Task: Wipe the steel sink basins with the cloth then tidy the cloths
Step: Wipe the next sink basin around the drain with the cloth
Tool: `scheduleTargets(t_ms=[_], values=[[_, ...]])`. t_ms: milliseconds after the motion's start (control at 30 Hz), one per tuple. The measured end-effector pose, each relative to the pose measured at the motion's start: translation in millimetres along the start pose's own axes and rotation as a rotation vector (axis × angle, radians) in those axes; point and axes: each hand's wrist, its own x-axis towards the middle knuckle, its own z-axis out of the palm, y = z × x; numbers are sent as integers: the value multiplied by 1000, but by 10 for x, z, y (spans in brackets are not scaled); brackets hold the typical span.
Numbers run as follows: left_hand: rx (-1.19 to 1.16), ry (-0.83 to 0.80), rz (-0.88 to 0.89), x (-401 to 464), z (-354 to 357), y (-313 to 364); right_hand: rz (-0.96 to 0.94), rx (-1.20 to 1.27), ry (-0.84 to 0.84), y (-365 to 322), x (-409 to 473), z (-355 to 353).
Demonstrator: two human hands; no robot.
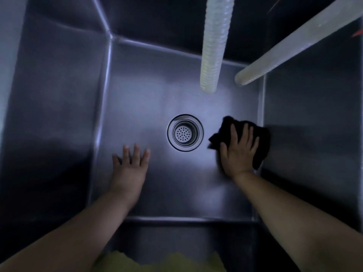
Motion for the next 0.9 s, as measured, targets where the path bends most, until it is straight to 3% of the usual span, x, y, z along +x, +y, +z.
scheduleTargets(t_ms=[133,333,467,667,800,900], values=[[16,102,40,38,86,-46,73,10,-33,-246,575,-130],[-44,46,27,60,132,-32,5,157,-21,-811,1275,-383],[-84,9,-5,86,108,-64,-103,12,-3,-1299,1704,-197],[4,56,24,103,58,-59,-227,97,26,-2008,1474,-383],[0,-86,-8,45,-109,-55,-417,11,-5,-2401,1251,-273],[-8,-106,-2,18,-4,-103,-558,12,-47,-2454,857,-188]])
